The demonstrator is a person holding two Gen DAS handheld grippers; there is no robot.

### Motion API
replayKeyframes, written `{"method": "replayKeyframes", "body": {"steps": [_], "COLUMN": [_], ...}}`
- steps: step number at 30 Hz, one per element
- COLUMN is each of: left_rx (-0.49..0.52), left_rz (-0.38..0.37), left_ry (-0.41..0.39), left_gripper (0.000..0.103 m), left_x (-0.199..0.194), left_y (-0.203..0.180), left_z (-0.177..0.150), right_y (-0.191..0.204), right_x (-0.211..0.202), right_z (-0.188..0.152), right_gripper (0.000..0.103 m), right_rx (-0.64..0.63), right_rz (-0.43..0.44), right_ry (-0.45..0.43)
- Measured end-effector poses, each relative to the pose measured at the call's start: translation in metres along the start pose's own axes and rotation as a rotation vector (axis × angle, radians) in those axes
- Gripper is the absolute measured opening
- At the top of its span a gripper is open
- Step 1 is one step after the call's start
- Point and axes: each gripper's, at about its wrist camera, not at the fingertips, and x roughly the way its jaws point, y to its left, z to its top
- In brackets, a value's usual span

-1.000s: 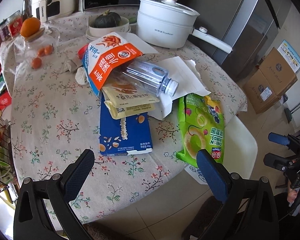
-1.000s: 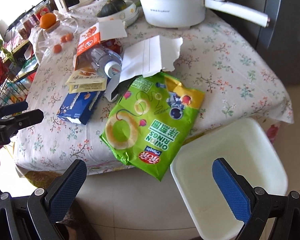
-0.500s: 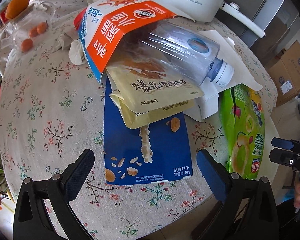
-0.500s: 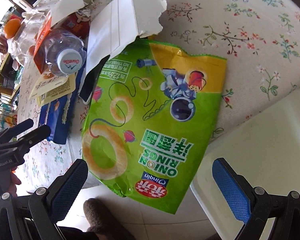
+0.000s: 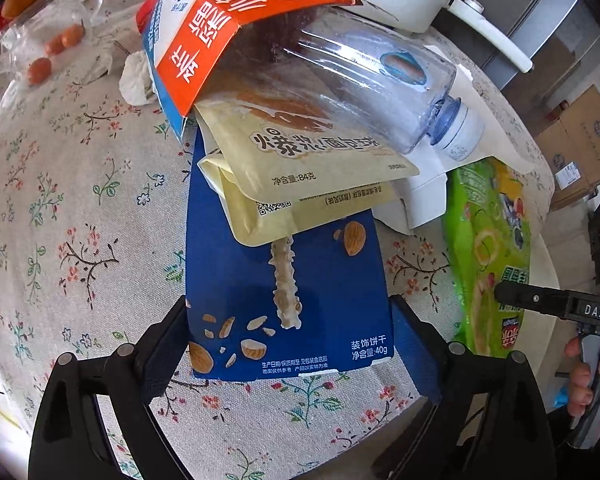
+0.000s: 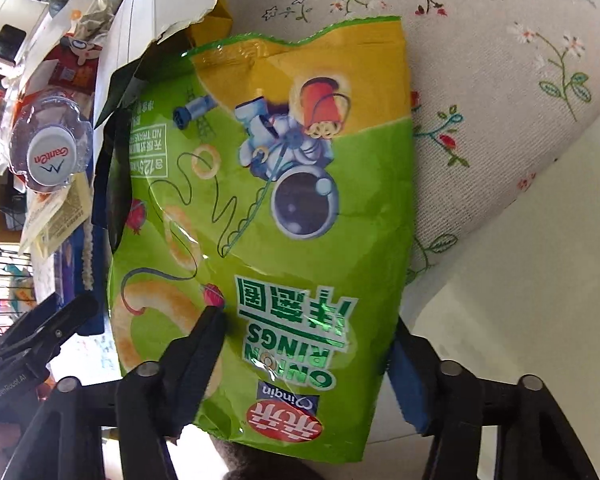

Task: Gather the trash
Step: 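Grasp the green onion-rings bag with the right tool while the left tool grasps the blue biscuit box, then carry the green bag over the white bin and open the right tool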

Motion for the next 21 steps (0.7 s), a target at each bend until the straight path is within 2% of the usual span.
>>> {"method": "replayKeyframes", "body": {"steps": [2, 5, 8, 12, 17, 21], "left_rx": [-0.010, -0.021, -0.030, -0.032, -0.039, -0.076], "left_rz": [-0.019, -0.045, -0.070, -0.093, -0.071, -0.063], "left_ry": [-0.025, -0.065, -0.106, -0.167, -0.248, -0.295], "left_gripper": [0.095, 0.094, 0.094, 0.094, 0.094, 0.093], "left_x": [-0.009, -0.027, -0.051, -0.081, -0.108, -0.125], "left_y": [0.008, 0.019, 0.023, 0.030, 0.032, 0.051], "left_z": [-0.008, -0.018, -0.029, -0.046, -0.066, -0.078], "right_y": [0.000, 0.000, 0.005, 0.014, 0.015, 0.010], "right_x": [-0.006, -0.018, -0.028, -0.044, -0.062, -0.079], "right_z": [-0.002, -0.006, -0.011, -0.021, -0.036, -0.047], "right_gripper": [0.040, 0.023, 0.012, 0.008, 0.008, 0.008], "right_rx": [-0.011, -0.017, -0.042, -0.068, -0.084, -0.085], "right_rz": [0.009, 0.037, 0.071, 0.112, 0.150, 0.162], "right_ry": [-0.017, -0.044, -0.074, -0.124, -0.188, -0.231]}}
